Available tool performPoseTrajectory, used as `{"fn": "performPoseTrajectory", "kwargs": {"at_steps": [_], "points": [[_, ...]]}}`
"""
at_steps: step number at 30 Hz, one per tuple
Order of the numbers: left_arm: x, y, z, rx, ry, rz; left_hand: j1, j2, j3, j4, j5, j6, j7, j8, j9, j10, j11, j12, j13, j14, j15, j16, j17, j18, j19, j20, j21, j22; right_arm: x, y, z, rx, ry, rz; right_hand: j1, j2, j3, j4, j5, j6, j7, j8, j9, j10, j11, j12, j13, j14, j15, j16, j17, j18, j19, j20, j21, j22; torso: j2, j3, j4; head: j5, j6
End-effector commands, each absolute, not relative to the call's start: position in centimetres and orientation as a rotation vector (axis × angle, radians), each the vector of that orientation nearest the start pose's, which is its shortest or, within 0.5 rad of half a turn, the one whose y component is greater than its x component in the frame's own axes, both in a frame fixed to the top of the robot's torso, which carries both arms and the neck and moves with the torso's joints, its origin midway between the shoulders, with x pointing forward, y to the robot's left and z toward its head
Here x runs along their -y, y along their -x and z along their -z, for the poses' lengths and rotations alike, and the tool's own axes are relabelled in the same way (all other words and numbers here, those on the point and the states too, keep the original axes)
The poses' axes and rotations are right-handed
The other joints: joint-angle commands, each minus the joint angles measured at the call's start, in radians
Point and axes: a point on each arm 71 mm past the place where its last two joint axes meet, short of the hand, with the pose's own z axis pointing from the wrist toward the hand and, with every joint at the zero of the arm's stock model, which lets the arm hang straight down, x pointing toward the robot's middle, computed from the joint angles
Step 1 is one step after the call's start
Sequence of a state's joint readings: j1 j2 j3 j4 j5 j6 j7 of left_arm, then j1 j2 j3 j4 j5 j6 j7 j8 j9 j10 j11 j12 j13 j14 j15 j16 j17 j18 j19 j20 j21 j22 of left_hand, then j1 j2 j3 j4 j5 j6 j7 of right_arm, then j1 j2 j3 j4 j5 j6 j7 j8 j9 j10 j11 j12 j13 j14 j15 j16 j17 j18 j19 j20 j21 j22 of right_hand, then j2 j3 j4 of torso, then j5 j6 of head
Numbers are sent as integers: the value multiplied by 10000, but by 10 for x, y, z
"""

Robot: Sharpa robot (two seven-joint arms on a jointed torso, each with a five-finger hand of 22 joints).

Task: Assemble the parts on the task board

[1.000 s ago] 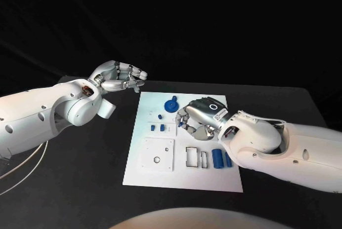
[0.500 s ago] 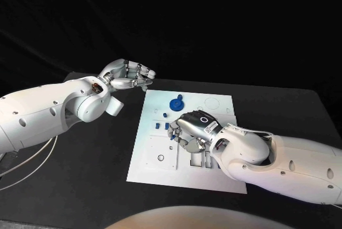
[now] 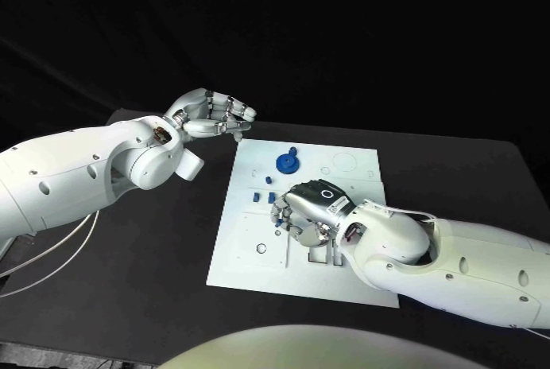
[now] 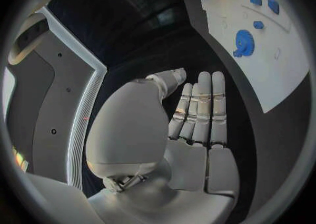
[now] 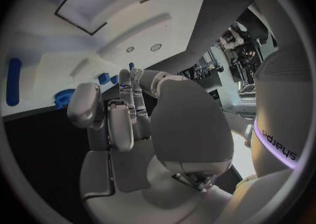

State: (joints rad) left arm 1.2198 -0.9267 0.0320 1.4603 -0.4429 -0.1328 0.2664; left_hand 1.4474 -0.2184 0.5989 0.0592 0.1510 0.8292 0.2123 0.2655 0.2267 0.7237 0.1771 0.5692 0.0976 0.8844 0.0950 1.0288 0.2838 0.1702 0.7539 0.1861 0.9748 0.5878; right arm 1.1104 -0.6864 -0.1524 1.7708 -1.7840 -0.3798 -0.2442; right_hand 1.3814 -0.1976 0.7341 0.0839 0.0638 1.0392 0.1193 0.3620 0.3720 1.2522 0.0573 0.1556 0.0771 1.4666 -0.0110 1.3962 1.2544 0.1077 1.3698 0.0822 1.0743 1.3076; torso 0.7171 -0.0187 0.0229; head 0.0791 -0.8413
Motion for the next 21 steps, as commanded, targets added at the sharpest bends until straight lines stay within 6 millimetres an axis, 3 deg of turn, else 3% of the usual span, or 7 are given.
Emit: {"fn": "performPoseTrajectory", "kwargs": {"at_steps": [1, 21], "points": [[-253, -503, 149, -16067, 6659, 14001, -12, 52, -25, -14, 59, -87, 201, -34, -10, -50, -12, 50, -11, -30, 45, -43, 1, 128, -30, 48, -40, -9, 62, -376, 226, -16113, 5389, -8399, -8, 63, 23, -61, 33, 51, 36, 23, 238, 27, -2, -35, 16, 376, -91, 12, -11, -68, -14, 6, -38, 293, 1, 4, -7, 41, -38], [-252, -503, 149, -16090, 6656, 14011, -16, 54, -32, -16, 59, -89, 202, -26, -9, -66, -10, 63, -11, -33, 48, -39, 4, 129, -31, 52, -45, -13, 61, -375, 233, -16358, 5422, -8364, -23, 72, 29, -74, 32, 39, 41, 23, 245, 25, 2, -47, 16, 375, -88, 10, -13, -68, -15, 7, -41, 294, -2, 3, 7, 72, -107]]}}
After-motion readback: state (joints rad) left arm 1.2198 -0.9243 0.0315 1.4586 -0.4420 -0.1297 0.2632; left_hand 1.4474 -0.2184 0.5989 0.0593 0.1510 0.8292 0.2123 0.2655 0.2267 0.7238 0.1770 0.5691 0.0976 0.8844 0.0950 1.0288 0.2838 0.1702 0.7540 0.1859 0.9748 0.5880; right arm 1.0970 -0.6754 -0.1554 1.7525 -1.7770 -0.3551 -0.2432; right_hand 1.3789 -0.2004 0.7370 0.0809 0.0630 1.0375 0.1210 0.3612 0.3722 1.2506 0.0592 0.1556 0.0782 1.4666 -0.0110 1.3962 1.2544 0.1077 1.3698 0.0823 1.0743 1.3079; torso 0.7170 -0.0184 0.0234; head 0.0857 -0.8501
